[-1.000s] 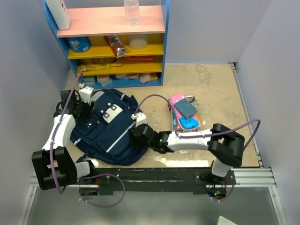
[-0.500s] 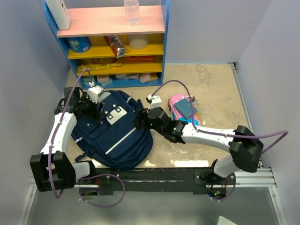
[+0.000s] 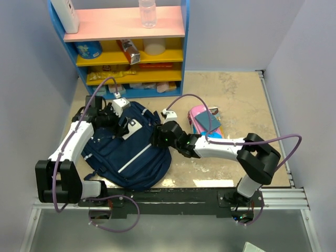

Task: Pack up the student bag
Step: Adjust the student bag at the center of the board, then unzip the student bag at the center of the board.

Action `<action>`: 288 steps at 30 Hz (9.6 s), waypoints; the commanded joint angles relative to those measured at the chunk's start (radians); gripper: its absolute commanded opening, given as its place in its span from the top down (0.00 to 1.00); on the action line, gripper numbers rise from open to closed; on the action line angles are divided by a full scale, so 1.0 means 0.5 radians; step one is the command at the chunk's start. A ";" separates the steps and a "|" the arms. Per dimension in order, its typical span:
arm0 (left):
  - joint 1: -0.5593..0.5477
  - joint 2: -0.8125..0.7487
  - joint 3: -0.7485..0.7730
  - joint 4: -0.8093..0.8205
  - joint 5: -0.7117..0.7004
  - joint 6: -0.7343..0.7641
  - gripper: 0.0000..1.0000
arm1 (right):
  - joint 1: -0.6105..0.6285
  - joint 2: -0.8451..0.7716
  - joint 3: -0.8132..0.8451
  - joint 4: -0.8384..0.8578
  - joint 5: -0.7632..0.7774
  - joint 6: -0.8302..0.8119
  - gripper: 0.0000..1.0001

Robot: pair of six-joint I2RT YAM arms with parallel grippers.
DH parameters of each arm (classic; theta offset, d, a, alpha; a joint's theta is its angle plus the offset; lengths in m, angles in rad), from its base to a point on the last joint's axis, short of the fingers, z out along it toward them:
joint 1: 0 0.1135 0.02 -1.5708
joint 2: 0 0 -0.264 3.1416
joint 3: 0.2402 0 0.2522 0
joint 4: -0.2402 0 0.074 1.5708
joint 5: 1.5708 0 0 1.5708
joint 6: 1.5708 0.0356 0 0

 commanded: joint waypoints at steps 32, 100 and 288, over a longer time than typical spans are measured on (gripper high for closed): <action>-0.411 0.284 -0.148 0.516 -0.433 -0.096 0.16 | -0.191 -0.149 -0.439 0.397 -0.139 0.227 1.00; -0.734 0.535 0.199 0.268 -0.244 -0.034 0.11 | -0.161 -0.435 -0.492 0.366 -0.676 -1.402 0.48; -0.568 0.597 0.269 0.704 -0.253 -0.424 1.00 | 0.677 -0.227 -0.345 0.109 -0.339 -0.647 1.00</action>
